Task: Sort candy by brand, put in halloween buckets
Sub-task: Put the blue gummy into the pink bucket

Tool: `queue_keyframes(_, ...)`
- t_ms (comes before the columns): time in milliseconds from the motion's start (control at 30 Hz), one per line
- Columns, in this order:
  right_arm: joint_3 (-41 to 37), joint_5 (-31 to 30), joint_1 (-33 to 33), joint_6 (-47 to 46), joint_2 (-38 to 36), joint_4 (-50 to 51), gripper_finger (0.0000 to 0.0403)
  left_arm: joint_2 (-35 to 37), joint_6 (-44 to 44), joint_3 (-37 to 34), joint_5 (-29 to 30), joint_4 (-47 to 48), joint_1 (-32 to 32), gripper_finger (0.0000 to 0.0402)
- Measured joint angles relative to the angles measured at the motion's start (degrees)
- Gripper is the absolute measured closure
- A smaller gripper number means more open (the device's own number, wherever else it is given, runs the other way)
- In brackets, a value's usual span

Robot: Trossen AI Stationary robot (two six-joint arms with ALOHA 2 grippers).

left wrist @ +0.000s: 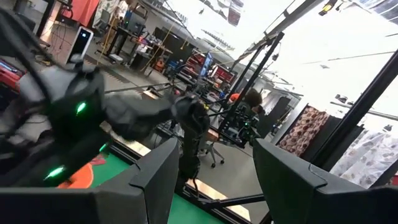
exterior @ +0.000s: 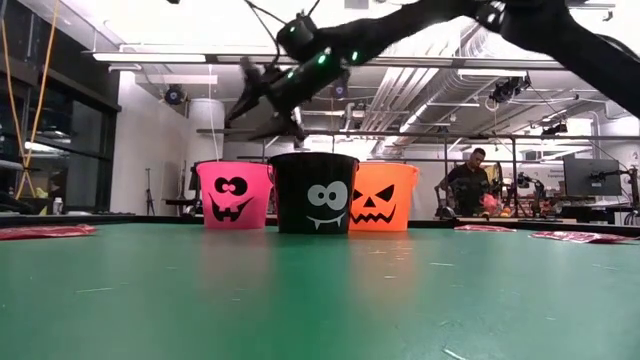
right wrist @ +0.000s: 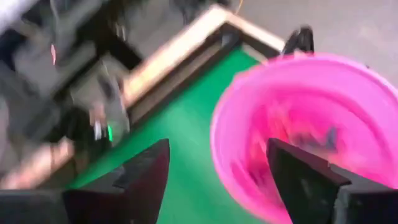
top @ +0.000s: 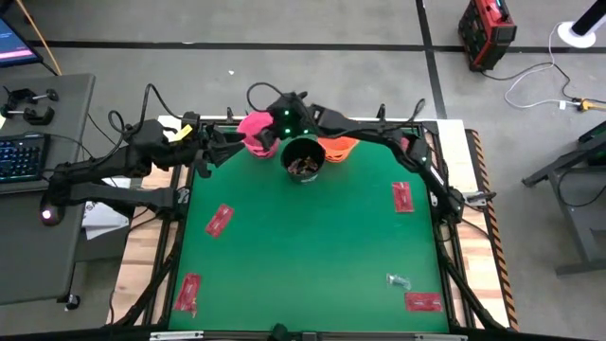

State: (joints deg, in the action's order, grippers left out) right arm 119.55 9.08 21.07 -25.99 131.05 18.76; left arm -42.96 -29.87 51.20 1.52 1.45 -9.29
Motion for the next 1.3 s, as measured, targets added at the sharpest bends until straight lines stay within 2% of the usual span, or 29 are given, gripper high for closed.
queue_keyframes(100,0.17,0.23,-1.28,8.93,-4.44,13.27,0.0136,0.00,0.07,0.00,0.00,0.17,0.01,0.0204)
queue_keyframes(233,-1.84,-3.29,-6.34,18.51,-10.70,30.99,0.0142,-0.29,0.11,0.02,-0.02,0.66,0.02,0.0204)
queue_keyframes(333,-9.01,-5.98,-11.47,20.68,-16.11,38.01,0.0148,-0.78,0.11,0.02,-0.02,0.98,0.05,0.0204)
queue_keyframes(400,-17.78,-7.05,-15.39,18.80,-21.26,38.52,0.0153,-1.29,0.07,0.02,0.01,1.23,0.28,0.0204)
queue_keyframes(500,-33.60,-7.10,-21.91,10.56,-31.12,36.01,0.0158,-2.48,0.09,0.02,0.13,1.41,1.03,0.0204)
queue_keyframes(600,-48.96,-5.74,-30.28,-4.22,-40.59,32.47,0.0160,-4.12,0.09,0.02,0.16,1.33,1.83,0.0204)
queue_keyframes(700,-59.58,-4.42,-41.04,-21.95,-48.09,28.03,0.0160,-6.44,0.11,0.02,0.51,1.24,2.34,0.0204)
queue_keyframes(767,-63.31,-4.29,-48.44,-32.83,-50.60,26.88,0.0161,-8.25,0.11,0.02,0.53,0.97,2.35,0.0204)
queue_keyframes(867,-65.15,-4.69,-57.67,-43.83,-50.30,27.75,0.0161,-11.01,0.09,0.01,0.54,-0.97,2.35,0.0204)
queue_keyframes(967,-64.59,-5.95,-62.52,-48.40,-47.23,28.77,0.0161,-13.38,-0.21,0.02,0.57,-3.81,2.35,0.0204)
queue_keyframes(1300,-64.13,-4.55,-64.25,-44.60,-34.77,28.55,0.0161,-15.50,-3.09,0.00,-0.39,-9.11,2.35,0.0204)
